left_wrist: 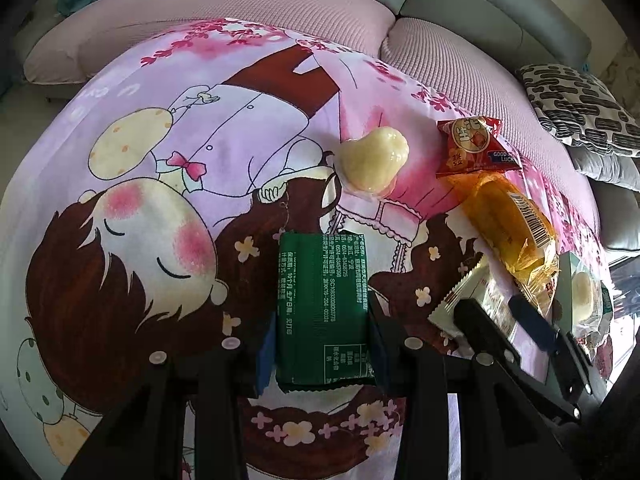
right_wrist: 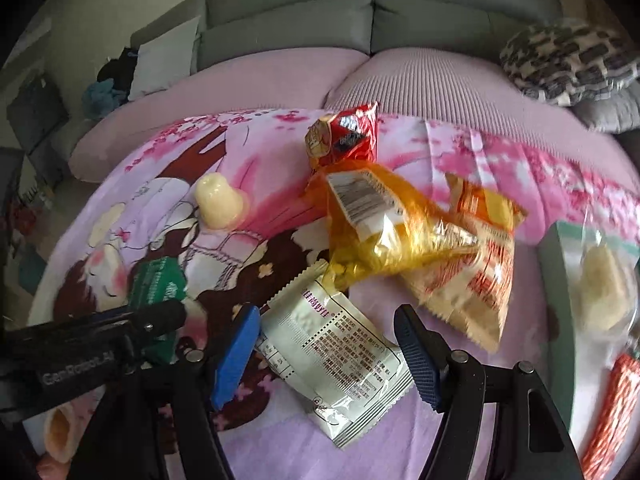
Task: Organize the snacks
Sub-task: 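Close the right gripper on the white sachet while the left holds the green pack, then lift the white sachet with the right gripper while the left holds the green pack, then carry the green pack with the left gripper while the right carries the white sachet into the tray, then open the left gripper in the tray while the right releases the white sachet there, then withdraw both open grippers from the tray toward the snack pile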
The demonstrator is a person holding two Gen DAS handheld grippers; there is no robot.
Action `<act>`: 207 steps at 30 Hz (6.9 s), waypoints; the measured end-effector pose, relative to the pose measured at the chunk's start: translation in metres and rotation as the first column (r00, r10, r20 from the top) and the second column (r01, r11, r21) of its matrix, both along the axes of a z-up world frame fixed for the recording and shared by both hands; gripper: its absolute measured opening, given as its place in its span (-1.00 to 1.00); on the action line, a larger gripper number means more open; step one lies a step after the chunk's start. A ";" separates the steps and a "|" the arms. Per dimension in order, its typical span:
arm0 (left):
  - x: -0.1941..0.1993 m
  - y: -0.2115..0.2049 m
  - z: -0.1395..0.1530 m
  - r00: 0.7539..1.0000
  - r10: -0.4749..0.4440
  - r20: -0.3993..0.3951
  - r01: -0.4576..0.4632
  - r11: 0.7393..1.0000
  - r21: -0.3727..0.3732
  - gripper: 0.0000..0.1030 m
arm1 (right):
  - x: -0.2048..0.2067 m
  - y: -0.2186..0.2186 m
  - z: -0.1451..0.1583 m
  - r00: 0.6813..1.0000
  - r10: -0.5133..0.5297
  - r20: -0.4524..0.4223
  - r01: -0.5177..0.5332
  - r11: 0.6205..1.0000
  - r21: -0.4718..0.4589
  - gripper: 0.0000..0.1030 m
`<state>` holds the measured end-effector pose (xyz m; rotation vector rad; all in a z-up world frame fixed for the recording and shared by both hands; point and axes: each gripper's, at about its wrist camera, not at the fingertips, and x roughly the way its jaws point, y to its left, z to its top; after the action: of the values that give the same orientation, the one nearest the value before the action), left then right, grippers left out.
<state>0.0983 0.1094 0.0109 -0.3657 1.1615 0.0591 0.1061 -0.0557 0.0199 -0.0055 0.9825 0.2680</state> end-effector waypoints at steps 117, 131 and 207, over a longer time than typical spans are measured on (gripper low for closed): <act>-0.055 -0.282 0.068 0.854 -0.486 0.185 0.466 0.873 0.145 -0.20 | -0.120 -0.298 0.070 0.726 -0.688 0.007 0.684 0.724 0.090 0.06; -0.048 -0.297 0.053 0.852 -0.500 0.159 0.476 0.864 0.163 -0.20 | -0.115 -0.299 0.058 0.731 -0.682 -0.024 0.681 0.726 0.097 0.06; -0.022 -0.148 0.068 0.964 -0.201 0.176 0.170 0.970 0.175 0.89 | -0.085 -0.207 0.081 0.828 -0.553 0.089 0.556 0.831 -0.015 1.00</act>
<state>0.0762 -0.0386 0.0792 -0.1163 0.9871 -0.0476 0.0214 -0.2630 0.1010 0.2310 0.8673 -0.2911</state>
